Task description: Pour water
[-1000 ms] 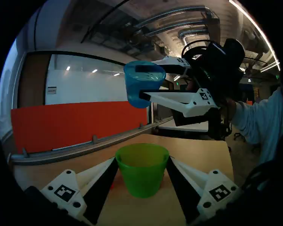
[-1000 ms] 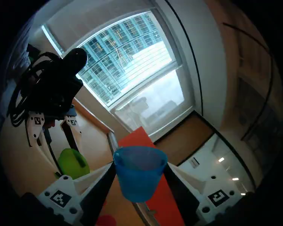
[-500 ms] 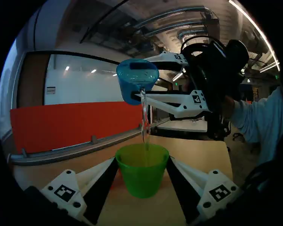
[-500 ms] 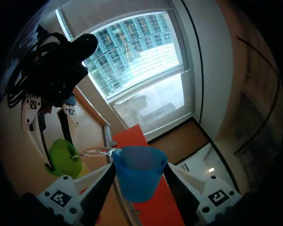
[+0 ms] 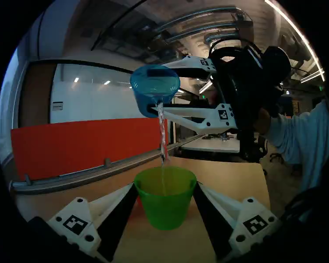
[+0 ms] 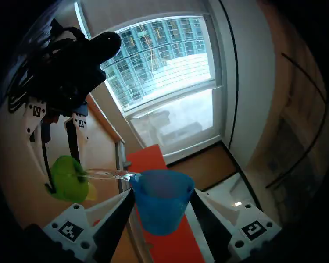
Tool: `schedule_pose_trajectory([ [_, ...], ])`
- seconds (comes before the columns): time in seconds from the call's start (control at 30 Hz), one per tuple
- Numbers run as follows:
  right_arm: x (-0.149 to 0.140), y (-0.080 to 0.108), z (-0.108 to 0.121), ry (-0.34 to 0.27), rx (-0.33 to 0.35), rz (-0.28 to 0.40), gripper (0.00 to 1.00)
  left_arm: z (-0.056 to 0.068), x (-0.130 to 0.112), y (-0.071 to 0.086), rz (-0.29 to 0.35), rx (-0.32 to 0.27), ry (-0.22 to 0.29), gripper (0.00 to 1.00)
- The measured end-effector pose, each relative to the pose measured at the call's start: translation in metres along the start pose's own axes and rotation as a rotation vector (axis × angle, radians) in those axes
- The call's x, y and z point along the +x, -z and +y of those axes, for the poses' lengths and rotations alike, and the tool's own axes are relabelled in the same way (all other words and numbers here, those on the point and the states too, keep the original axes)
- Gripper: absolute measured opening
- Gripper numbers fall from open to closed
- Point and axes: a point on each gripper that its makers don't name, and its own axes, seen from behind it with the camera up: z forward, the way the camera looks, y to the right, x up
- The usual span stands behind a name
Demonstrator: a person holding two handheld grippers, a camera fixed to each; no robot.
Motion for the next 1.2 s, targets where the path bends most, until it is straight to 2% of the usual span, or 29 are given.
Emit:
schedule_pose_trajectory([
  [1.2,0.0,0.006,0.031,0.185,-0.059,-0.006,0.89,0.006,0.006,-0.006,0.001,-0.014,-0.012,0.87],
])
